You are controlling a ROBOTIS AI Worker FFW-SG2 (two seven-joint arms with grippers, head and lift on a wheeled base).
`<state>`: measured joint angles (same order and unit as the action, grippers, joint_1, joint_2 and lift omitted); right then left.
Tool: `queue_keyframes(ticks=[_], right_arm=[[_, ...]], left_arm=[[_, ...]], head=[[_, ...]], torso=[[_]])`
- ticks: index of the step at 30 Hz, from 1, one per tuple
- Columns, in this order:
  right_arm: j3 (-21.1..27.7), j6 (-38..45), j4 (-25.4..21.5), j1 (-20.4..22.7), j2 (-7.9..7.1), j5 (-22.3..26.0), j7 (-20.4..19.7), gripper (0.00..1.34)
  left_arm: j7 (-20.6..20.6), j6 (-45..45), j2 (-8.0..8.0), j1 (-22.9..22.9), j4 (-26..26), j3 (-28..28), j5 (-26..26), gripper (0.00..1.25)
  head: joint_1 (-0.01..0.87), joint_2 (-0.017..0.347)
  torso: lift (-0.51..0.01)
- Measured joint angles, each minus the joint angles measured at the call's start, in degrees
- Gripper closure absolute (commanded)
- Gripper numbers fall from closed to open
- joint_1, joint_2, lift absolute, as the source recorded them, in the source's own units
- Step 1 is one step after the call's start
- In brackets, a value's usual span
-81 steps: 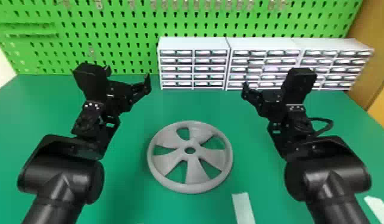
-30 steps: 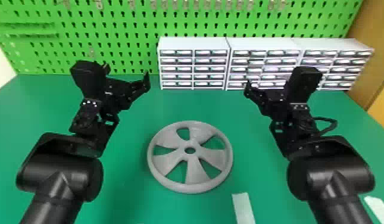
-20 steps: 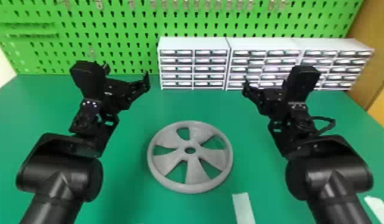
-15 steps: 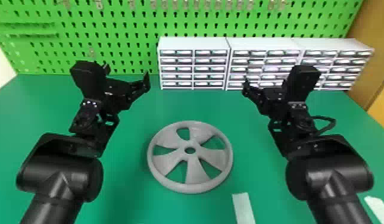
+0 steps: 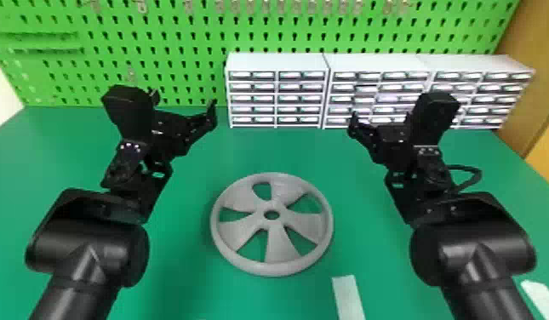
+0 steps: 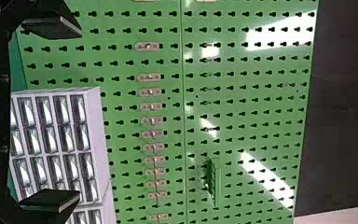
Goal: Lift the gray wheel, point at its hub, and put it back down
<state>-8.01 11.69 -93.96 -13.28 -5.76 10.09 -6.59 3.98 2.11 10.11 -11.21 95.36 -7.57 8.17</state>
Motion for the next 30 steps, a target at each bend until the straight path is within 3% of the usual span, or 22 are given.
queue_keyframes(ticks=[30], right_arm=[[-0.08,0.09,0.0,0.01,0.13,-0.33,0.0,0.08]], left_arm=[[-0.11,0.0,0.0,0.05,-0.06,-0.07,-0.02,0.09]], head=[[0.692,0.048]], torso=[[-0.088]])
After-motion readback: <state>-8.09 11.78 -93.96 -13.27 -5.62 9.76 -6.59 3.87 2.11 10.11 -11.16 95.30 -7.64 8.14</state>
